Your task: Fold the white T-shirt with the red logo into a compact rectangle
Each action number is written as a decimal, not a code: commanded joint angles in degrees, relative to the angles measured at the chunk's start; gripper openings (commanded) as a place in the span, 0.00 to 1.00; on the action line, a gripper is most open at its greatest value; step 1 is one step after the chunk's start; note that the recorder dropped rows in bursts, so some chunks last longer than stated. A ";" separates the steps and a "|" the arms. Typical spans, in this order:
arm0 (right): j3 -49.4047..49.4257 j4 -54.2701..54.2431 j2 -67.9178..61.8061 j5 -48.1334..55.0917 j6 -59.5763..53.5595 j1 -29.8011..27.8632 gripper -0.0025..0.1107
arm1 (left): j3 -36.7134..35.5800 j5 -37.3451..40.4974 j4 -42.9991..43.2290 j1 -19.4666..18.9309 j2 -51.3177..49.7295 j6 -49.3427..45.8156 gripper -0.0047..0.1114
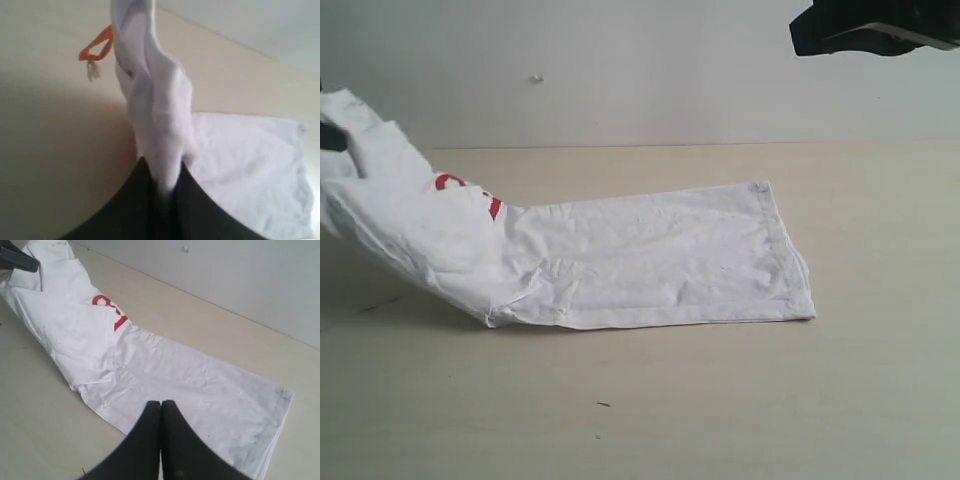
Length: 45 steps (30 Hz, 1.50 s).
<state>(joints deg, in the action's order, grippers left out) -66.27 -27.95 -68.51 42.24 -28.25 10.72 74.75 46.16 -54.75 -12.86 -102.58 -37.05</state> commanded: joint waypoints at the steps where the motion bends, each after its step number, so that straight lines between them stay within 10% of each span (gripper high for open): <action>1: 0.31 1.19 -1.11 0.24 3.10 -0.04 0.06 | 4.36 2.19 -5.48 5.81 1.94 2.91 0.04; 30: 0.31 15.04 12.23 -0.55 18.40 -0.04 0.36 | 31.63 -12.12 -5.93 50.42 -22.26 8.43 0.04; 35: 0.31 15.04 12.48 -0.25 18.40 -0.04 0.36 | 31.96 -14.01 -5.70 52.29 -25.91 5.38 0.17; 39: 0.31 15.04 12.48 0.37 18.40 -0.04 0.36 | 32.01 -15.66 -3.71 51.75 -26.46 5.90 0.70; 45: 0.31 17.40 12.48 0.61 19.88 -0.04 0.36 | 32.01 -14.81 -0.27 49.89 -24.29 6.41 0.62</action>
<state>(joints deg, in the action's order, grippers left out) -66.27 -12.74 -56.47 42.85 -9.71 10.72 106.07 31.21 -57.15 38.11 -128.63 -31.06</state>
